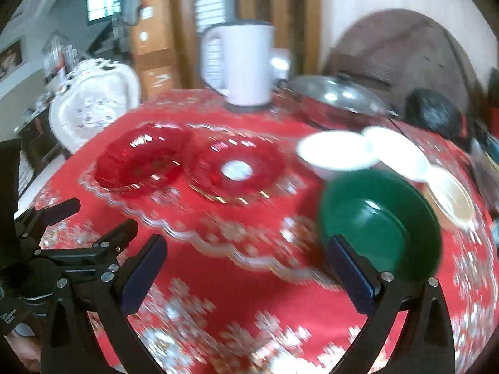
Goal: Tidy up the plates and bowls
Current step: 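Move both grippers to the red 'THE WEDDING' glass bowl, then close both grippers on the rim of the red wedding bowl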
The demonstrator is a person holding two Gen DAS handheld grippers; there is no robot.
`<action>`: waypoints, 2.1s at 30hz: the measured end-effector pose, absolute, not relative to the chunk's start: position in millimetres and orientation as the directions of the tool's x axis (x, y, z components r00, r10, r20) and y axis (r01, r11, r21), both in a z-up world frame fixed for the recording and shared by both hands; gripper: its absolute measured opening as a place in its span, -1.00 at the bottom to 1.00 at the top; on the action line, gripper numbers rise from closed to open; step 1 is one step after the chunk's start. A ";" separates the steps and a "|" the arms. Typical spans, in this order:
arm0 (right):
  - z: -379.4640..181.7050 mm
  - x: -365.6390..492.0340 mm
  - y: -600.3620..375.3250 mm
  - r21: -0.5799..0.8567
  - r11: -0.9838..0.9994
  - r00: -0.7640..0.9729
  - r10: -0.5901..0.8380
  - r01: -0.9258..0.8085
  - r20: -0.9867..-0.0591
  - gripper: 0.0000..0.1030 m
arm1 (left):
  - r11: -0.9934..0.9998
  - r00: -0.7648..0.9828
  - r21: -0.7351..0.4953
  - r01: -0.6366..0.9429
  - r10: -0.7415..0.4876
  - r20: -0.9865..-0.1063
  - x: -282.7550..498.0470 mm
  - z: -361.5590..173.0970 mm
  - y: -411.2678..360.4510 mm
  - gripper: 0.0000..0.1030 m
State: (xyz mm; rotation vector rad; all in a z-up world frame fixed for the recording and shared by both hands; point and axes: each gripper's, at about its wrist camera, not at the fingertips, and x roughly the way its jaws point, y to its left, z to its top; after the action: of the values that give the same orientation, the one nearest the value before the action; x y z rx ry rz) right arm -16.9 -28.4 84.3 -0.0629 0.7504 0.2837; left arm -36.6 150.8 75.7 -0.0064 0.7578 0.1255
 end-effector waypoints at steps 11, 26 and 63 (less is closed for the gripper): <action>103.7 58.8 46.3 0.061 0.889 0.636 0.371 -0.454 -0.676 0.99 | 0.967 0.682 0.018 -0.253 0.192 -0.706 -4.9 77.9 239.7 0.94; 91.9 103.6 91.5 0.033 0.858 0.575 0.371 -0.512 -0.729 0.98 | 0.965 0.652 0.000 -0.261 0.177 -0.738 22.6 65.1 257.8 0.94; 41.3 204.3 125.2 0.044 0.836 0.435 0.328 -0.546 -0.838 0.62 | 0.965 0.587 -0.088 -0.248 0.078 -0.806 70.0 32.3 272.0 0.94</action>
State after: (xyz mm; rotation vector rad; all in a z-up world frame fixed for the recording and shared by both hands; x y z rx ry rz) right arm 204.3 125.2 41.3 -0.2488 0.9792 0.5511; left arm 70.0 272.0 32.3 -0.1992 0.9256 0.1917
